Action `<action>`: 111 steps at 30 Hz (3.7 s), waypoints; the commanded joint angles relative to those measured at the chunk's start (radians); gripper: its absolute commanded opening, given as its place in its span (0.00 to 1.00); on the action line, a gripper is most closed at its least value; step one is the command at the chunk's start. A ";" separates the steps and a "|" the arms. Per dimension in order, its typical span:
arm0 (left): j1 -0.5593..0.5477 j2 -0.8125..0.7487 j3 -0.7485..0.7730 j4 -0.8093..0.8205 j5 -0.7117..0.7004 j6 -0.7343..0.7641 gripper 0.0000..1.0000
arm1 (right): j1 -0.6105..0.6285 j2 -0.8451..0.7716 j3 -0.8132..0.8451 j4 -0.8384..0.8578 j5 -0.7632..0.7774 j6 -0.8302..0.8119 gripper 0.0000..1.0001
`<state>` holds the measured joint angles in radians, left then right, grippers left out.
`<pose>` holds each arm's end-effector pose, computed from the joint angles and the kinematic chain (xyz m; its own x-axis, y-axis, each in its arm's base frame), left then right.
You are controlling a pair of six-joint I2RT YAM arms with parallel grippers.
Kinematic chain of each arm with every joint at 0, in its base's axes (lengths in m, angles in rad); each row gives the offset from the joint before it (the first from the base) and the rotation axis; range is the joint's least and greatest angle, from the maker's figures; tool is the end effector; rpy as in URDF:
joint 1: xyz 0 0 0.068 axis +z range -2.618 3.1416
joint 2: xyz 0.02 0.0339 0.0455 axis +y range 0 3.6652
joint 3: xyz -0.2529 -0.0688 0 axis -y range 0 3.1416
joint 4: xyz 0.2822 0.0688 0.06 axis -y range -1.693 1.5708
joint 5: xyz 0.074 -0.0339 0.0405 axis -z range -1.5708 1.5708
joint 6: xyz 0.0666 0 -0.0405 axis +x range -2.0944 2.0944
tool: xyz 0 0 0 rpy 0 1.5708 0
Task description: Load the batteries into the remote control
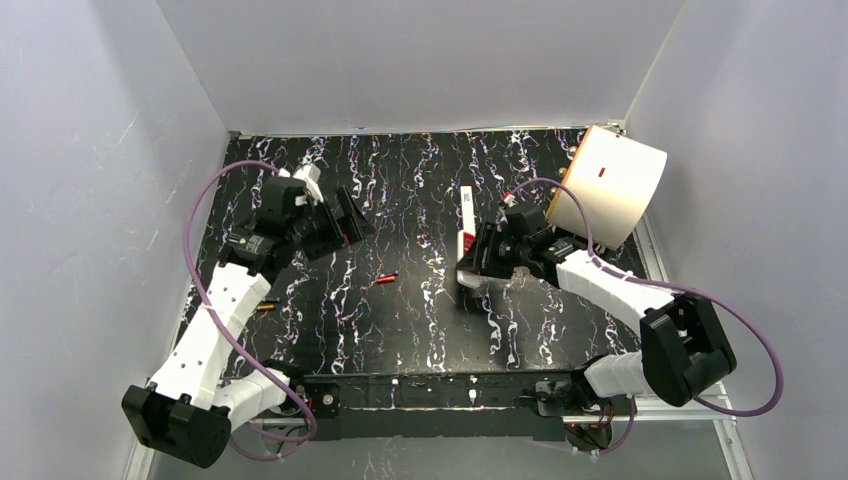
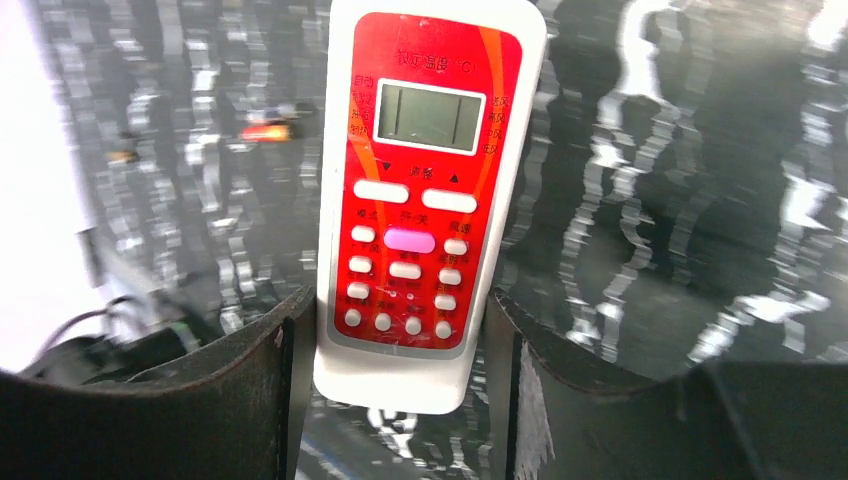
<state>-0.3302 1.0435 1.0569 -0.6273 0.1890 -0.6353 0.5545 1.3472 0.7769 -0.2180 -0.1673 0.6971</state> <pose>0.2685 -0.1052 0.3155 -0.7138 -0.3715 -0.5937 0.0499 0.8186 -0.5722 0.2767 0.1844 0.1592 -0.8596 0.2122 -0.4648 -0.0875 0.8350 0.5432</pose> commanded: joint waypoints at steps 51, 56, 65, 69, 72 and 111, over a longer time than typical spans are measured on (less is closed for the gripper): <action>0.013 0.096 -0.055 0.639 0.625 -0.478 0.08 | 0.140 0.002 0.147 0.743 -0.510 0.323 0.81; 0.013 0.083 -0.003 0.428 0.489 -0.400 0.00 | 0.169 -0.094 0.222 0.476 -0.352 0.083 0.91; 0.013 0.071 0.059 0.229 0.310 -0.449 0.00 | 0.478 -0.101 0.363 0.121 0.303 -0.269 0.91; 0.013 0.066 0.052 0.237 0.310 -0.480 0.00 | 0.528 -0.058 0.388 0.110 0.437 -0.283 0.83; 0.013 0.060 0.045 0.237 0.310 -0.492 0.00 | 0.528 -0.026 0.414 0.114 0.420 -0.260 0.74; 0.031 0.037 0.060 0.707 0.633 -0.505 0.91 | 0.222 -0.123 0.260 0.652 -0.163 0.343 0.15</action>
<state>-0.3031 1.0821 1.1255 -0.1848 0.6880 -1.0409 0.7818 1.2404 1.0325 0.2352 -0.1669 0.8665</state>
